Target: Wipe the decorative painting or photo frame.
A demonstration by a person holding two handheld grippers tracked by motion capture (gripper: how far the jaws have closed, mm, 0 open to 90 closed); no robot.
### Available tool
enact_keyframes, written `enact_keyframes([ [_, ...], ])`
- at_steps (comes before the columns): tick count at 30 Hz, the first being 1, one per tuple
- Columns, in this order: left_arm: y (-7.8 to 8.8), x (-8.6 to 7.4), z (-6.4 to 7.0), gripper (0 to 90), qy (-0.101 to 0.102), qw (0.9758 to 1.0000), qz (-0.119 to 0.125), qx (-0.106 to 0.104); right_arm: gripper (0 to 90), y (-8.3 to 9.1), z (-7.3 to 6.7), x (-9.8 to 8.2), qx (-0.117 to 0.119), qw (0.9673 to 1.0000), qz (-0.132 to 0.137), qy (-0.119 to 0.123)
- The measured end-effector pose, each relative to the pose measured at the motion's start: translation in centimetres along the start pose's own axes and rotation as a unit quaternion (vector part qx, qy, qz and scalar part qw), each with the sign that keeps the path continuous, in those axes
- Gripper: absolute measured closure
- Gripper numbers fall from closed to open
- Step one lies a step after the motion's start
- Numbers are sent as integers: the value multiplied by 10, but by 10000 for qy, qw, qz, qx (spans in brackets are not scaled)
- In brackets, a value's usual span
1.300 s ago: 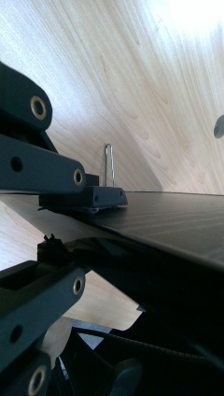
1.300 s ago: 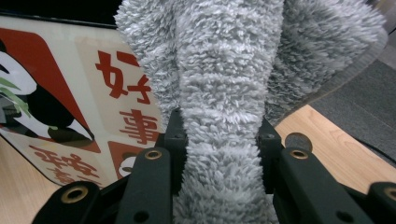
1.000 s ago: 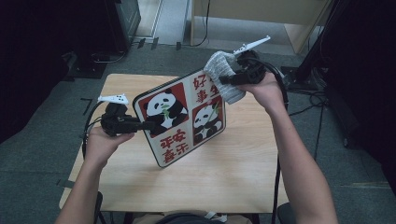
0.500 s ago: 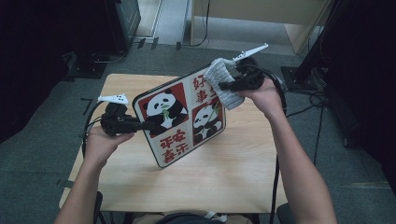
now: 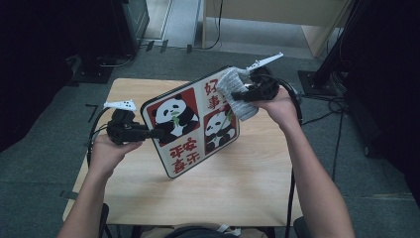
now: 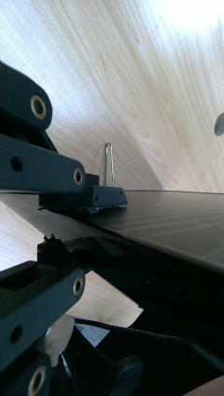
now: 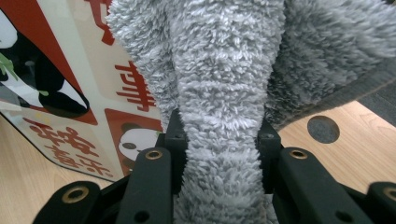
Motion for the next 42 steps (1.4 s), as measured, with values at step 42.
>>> enact_keyframes([
  [42,0,0,0,784,-26,10000,-10,-14,674,-25,4,-36,140,9997,-115,-167],
])
Point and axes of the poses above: each handheld gripper's, and its own axes: y roughly backward along the jaws, x roughly out of its top, z roughly to its right, the point moved 3 cm from there along -y, roughly forward along the jaws, and after that the axes turned 6 degrees about -z, right-handed, at the moved point
